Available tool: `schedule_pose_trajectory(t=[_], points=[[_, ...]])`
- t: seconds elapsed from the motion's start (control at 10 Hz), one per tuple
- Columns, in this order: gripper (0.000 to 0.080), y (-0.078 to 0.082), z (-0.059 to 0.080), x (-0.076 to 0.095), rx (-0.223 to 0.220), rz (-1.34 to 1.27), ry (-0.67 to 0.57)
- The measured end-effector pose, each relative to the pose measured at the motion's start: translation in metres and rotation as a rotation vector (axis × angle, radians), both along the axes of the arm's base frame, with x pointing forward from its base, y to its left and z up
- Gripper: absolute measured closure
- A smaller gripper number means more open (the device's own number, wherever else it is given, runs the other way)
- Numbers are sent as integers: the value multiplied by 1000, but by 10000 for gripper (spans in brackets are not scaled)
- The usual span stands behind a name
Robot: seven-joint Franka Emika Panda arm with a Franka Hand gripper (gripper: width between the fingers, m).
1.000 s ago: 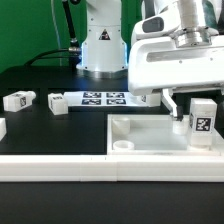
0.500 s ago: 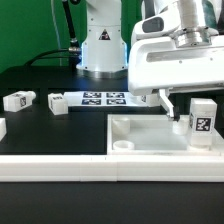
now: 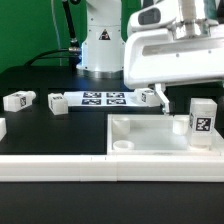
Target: Assemble square table
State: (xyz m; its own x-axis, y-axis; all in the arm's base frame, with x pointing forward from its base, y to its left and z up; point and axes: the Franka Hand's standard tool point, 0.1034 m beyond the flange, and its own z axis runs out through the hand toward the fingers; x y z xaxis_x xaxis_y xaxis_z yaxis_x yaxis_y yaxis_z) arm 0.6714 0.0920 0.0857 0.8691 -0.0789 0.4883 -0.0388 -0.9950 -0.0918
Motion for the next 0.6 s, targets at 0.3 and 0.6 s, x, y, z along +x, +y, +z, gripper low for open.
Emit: schedule_pose_trajectory(t=[0.3,0.6], points=[[151,9,-8,-2,48,-5,223],[151,16,-8,-5,80,2,427]])
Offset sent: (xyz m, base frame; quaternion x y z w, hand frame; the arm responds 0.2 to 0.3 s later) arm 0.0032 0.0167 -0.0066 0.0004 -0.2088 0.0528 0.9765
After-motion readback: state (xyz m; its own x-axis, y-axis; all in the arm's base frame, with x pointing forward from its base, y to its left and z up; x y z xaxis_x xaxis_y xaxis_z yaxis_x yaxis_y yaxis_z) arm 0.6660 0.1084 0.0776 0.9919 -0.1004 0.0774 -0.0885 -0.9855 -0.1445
